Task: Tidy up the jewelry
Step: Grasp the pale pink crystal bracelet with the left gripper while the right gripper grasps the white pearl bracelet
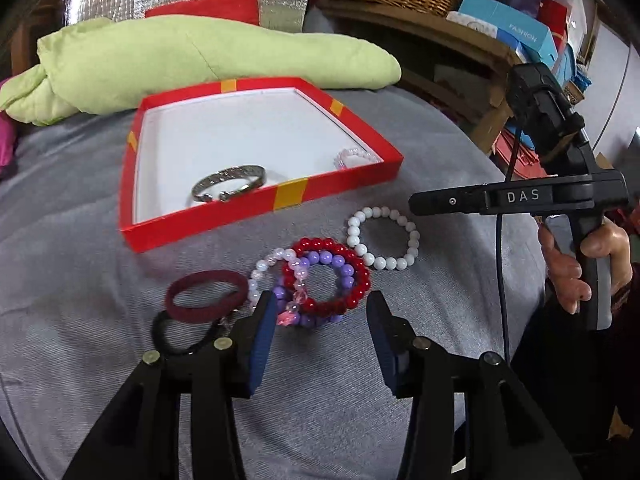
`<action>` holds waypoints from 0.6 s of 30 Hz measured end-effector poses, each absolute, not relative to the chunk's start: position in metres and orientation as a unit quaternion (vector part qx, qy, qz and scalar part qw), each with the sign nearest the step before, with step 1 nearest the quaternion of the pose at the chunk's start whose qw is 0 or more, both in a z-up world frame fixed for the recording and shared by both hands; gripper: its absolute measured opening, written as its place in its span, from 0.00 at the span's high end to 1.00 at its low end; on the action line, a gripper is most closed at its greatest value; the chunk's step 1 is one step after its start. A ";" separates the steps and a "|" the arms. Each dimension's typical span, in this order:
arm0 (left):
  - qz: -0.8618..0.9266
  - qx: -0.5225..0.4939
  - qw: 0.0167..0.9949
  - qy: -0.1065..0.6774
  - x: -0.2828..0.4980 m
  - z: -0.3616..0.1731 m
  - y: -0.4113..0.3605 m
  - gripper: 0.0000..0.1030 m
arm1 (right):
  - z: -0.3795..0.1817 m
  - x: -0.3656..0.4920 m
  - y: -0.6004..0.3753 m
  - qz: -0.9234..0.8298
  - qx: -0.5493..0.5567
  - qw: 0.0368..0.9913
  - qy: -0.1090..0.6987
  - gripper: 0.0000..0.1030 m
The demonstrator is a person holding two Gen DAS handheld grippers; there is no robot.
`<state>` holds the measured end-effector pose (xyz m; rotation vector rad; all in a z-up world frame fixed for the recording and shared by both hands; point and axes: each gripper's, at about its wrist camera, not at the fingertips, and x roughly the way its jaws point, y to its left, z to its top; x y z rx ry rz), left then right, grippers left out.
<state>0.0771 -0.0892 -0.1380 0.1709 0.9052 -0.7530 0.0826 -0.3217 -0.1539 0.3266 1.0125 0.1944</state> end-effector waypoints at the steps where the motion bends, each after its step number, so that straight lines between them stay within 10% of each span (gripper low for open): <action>1: -0.353 0.080 0.827 0.430 0.079 -0.140 -0.092 0.54 | -0.156 0.083 -0.322 0.092 0.156 0.855 0.487 0.70; 10: -0.353 0.067 0.814 0.456 0.090 -0.153 -0.091 0.58 | -0.167 0.088 -0.320 0.093 0.146 0.845 0.507 0.63; 12: -0.354 0.058 0.811 0.461 0.092 -0.154 -0.089 0.69 | -0.166 0.088 -0.319 0.092 0.147 0.847 0.502 0.47; 18: -0.354 0.070 0.807 0.467 0.091 -0.158 -0.086 0.83 | -0.167 0.089 -0.312 0.087 0.127 0.856 0.493 0.48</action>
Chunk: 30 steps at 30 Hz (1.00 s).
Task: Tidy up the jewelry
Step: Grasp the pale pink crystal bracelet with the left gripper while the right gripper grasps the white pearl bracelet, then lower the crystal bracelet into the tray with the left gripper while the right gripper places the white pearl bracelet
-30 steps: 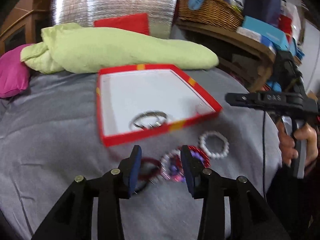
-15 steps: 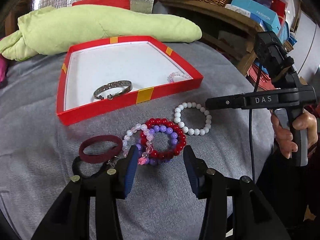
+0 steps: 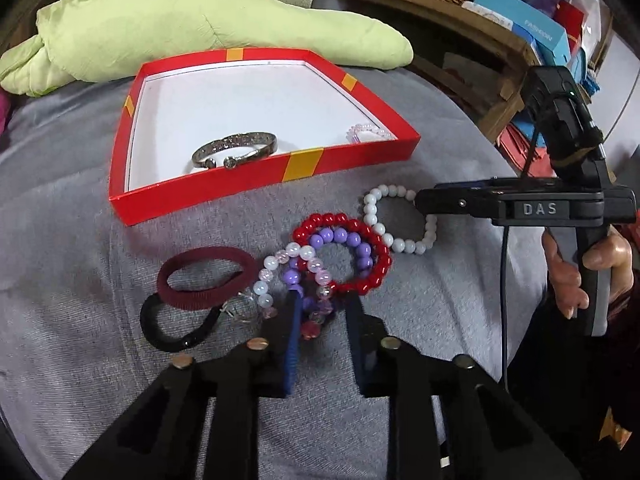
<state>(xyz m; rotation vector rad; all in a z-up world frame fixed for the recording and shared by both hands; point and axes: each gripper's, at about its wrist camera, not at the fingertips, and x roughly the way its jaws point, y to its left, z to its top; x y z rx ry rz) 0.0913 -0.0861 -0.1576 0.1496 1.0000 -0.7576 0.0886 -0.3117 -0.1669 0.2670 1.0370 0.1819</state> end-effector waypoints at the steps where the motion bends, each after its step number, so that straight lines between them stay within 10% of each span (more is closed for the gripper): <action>1: -0.353 0.072 0.806 0.469 0.091 -0.159 -0.085 0.84 | -0.167 0.089 -0.310 0.083 0.120 0.858 0.492 0.49; 9: -0.342 0.093 0.807 0.472 0.091 -0.164 -0.086 0.92 | -0.170 0.089 -0.292 0.057 0.035 0.873 0.482 0.90; 30: -0.355 0.022 0.871 0.340 0.081 -0.101 -0.040 0.93 | -0.115 0.066 -0.307 0.127 0.127 0.909 0.376 0.90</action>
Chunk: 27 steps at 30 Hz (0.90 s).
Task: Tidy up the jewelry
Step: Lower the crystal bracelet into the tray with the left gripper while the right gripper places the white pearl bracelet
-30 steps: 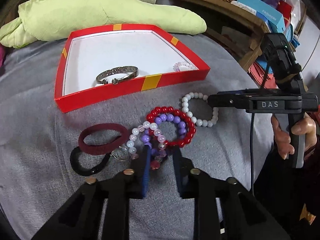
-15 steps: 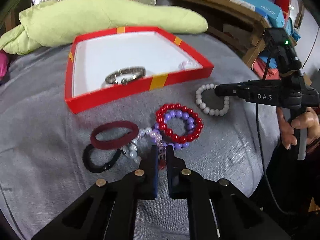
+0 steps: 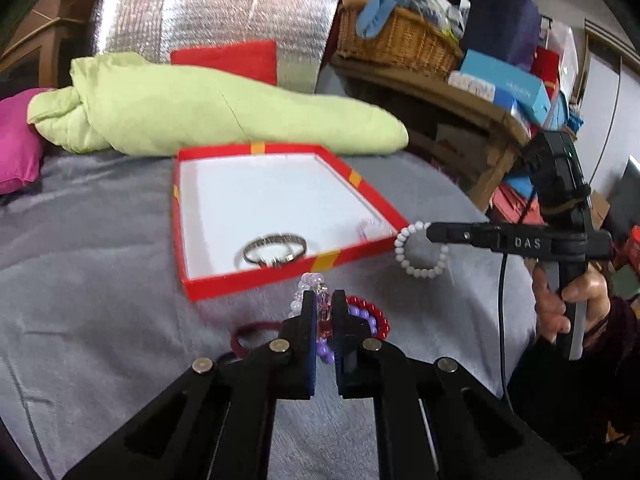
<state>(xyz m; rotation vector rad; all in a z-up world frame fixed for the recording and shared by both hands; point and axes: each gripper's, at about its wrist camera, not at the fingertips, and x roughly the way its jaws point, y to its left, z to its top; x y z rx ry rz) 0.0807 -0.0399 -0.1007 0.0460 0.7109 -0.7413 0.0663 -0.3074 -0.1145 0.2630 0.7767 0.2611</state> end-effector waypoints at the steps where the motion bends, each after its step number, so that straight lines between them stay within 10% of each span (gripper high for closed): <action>1: -0.354 0.018 0.874 0.334 0.082 -0.098 -0.039 0.93 | -0.112 0.065 -0.307 0.129 0.130 0.911 0.370 0.90; 27: -0.324 -0.018 0.883 0.340 0.187 -0.092 -0.058 0.93 | -0.099 0.150 -0.286 0.143 0.209 0.904 0.343 0.90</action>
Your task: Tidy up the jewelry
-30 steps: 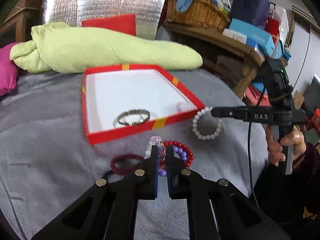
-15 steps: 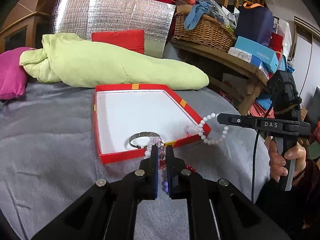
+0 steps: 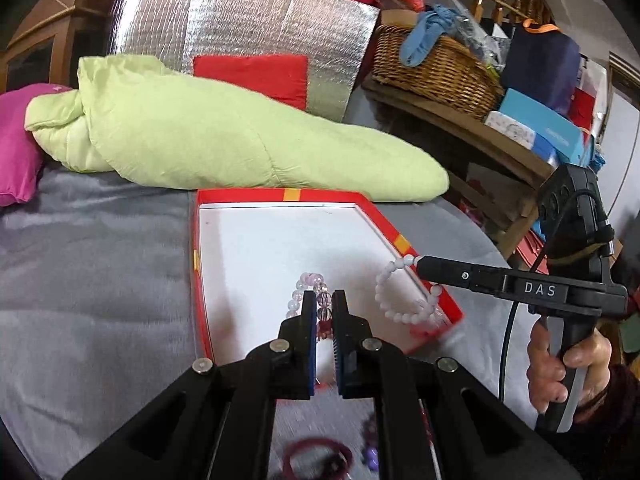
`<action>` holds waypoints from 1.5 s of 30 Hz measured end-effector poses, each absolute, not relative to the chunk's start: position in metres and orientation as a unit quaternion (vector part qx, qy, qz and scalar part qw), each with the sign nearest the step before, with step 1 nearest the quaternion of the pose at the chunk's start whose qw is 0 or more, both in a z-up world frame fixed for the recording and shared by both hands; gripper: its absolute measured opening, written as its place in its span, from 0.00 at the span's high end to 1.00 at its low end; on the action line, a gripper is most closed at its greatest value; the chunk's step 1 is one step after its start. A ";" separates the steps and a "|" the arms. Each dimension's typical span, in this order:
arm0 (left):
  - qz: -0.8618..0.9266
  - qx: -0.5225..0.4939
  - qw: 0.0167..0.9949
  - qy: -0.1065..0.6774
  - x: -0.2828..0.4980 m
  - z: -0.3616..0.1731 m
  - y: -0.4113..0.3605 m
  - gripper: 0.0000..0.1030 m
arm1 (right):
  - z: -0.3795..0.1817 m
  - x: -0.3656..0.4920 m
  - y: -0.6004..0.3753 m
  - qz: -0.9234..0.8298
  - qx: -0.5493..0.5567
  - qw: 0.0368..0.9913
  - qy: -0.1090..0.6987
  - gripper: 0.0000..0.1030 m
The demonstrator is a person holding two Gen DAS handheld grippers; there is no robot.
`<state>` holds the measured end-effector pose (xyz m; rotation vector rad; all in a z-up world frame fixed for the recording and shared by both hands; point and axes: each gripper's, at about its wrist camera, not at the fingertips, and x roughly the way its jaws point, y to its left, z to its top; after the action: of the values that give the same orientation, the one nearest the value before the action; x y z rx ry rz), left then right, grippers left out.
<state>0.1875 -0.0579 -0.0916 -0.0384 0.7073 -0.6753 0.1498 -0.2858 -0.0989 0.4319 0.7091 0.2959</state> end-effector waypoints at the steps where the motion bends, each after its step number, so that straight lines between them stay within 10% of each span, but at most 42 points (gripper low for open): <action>1: -0.323 -0.021 0.881 0.344 0.194 -0.095 -0.060 0.93 | -0.101 0.157 -0.286 0.144 0.213 0.903 0.345 0.90; 20: -0.276 -0.016 0.871 0.407 0.262 -0.138 -0.074 0.93 | -0.136 0.227 -0.308 0.104 0.267 0.880 0.380 0.86; 26: -0.277 -0.033 0.876 0.393 0.255 -0.128 -0.064 0.72 | -0.133 0.222 -0.314 0.086 0.267 0.880 0.383 0.61; 45: -0.346 0.118 0.836 0.410 0.177 -0.137 -0.101 0.51 | -0.120 0.200 -0.317 0.085 0.258 0.888 0.371 0.61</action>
<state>0.1772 -0.1012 -0.1368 0.2490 0.8680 -0.7328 0.2000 -0.3173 -0.1202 0.5356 0.7720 0.1776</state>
